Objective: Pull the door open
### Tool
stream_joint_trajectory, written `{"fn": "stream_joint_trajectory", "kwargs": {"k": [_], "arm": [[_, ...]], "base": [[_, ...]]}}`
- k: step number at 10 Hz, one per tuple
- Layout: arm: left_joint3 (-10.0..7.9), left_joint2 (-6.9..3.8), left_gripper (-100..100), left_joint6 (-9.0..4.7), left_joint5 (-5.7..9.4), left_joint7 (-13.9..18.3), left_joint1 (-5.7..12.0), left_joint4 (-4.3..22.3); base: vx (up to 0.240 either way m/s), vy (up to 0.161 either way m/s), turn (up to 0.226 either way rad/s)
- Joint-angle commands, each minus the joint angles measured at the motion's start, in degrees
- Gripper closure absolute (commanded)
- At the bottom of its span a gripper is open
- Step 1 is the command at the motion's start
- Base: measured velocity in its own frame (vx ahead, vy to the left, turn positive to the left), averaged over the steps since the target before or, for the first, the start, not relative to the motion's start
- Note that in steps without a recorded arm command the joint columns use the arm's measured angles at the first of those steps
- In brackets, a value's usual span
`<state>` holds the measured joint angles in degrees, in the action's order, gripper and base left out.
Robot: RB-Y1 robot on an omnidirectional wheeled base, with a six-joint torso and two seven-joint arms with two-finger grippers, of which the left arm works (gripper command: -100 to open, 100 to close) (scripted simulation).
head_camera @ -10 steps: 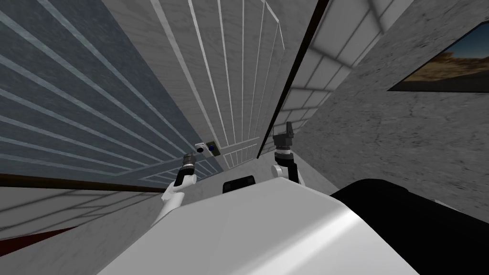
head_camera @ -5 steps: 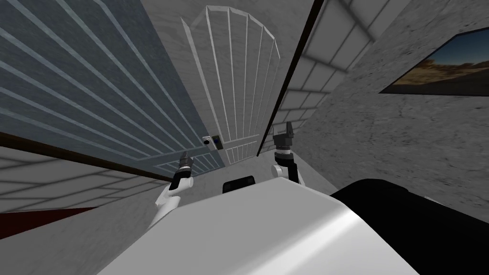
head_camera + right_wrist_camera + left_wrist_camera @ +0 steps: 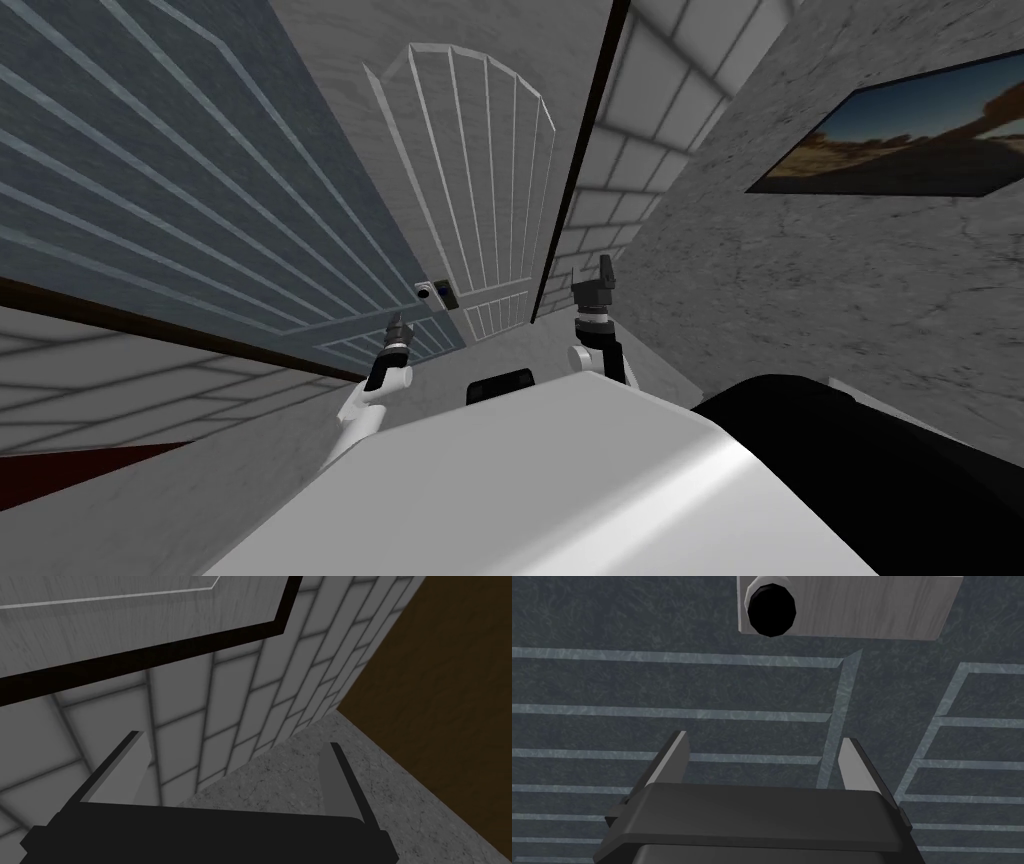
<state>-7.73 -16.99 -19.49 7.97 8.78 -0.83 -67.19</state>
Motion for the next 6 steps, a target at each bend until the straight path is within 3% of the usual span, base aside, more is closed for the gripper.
{"fn": "stream_joint_trajectory", "kwargs": {"k": [1, 4, 6], "arm": [[-1.60, -0.97, -100, 0.17, 0.23, -0.1, -0.74, 0.7], [-4.38, -2.56, -100, 0.48, 0.62, -0.4, -1.80, 2.0], [-5.78, -3.13, -100, 0.67, 0.78, -0.7, -1.87, 2.8]], "base": [[-0.022, 0.018, 0.186], [-0.003, 0.076, 0.145], [0.124, 0.061, 0.083]]}}
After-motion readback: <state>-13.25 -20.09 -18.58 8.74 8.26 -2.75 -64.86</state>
